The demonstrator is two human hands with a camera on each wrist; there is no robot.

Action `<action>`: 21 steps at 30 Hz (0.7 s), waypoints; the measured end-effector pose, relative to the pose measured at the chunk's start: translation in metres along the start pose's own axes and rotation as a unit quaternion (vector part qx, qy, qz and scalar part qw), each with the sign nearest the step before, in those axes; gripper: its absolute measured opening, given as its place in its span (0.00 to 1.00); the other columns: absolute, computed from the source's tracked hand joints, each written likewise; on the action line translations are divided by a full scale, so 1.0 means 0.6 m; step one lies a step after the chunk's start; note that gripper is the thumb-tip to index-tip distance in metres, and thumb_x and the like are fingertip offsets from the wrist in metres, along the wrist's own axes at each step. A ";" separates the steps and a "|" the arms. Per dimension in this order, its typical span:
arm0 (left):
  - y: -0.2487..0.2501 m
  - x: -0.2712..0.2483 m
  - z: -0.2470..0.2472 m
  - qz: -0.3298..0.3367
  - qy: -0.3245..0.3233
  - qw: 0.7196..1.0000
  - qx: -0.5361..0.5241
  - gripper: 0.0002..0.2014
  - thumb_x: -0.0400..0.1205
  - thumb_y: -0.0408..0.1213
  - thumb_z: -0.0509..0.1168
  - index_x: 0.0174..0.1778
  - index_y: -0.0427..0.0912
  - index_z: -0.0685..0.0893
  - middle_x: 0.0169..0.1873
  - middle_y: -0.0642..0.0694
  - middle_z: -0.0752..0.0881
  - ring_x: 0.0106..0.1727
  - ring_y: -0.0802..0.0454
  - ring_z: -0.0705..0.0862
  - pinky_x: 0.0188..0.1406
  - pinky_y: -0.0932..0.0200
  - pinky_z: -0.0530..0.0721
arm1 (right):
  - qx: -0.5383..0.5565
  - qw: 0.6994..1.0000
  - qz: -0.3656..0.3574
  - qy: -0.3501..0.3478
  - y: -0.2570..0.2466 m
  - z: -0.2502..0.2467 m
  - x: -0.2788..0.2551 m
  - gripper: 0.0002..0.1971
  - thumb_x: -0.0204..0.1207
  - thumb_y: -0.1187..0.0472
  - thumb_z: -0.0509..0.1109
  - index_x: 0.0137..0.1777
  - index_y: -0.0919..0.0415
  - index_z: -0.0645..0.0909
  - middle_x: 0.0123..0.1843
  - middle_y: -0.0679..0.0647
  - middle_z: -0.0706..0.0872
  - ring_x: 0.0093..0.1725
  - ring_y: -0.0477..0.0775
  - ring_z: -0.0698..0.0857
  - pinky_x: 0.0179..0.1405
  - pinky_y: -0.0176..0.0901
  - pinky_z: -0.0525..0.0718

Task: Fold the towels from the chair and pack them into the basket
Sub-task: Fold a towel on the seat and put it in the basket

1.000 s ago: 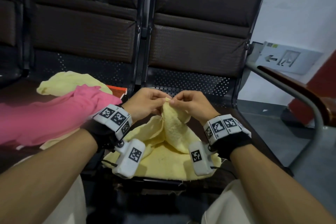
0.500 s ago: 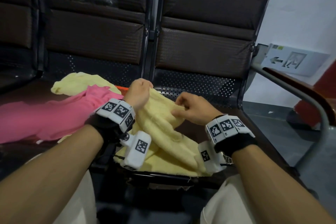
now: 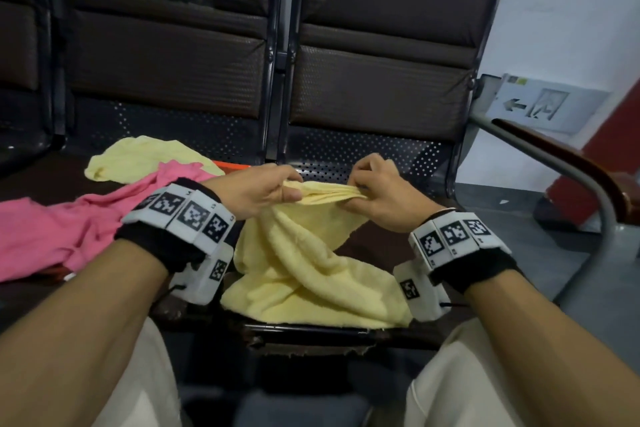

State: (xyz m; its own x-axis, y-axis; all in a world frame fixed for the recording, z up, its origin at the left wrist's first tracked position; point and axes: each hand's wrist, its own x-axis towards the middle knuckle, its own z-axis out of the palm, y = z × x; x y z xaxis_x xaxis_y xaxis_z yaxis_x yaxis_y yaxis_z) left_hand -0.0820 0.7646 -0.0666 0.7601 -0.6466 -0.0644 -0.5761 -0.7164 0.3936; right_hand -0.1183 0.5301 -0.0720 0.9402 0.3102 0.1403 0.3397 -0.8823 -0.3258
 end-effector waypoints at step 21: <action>0.032 0.061 0.009 -0.052 0.262 0.950 -0.160 0.06 0.82 0.42 0.64 0.44 0.46 0.83 0.39 0.44 0.86 0.45 0.45 0.83 0.46 0.52 0.78 | 0.264 0.948 0.125 0.125 0.055 -0.036 -0.002 0.11 0.75 0.66 0.68 0.35 0.50 0.83 0.31 0.43 0.81 0.35 0.44 0.78 0.39 0.42 0.75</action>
State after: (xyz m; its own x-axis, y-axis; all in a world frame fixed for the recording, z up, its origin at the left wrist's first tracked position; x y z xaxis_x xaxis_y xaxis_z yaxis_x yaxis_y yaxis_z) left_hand -0.0669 0.7261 -0.0664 0.9017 -0.2965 0.3147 -0.4322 -0.5981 0.6749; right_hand -0.1086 0.4929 -0.0628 0.9807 -0.0377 0.1921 0.1321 -0.5968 -0.7914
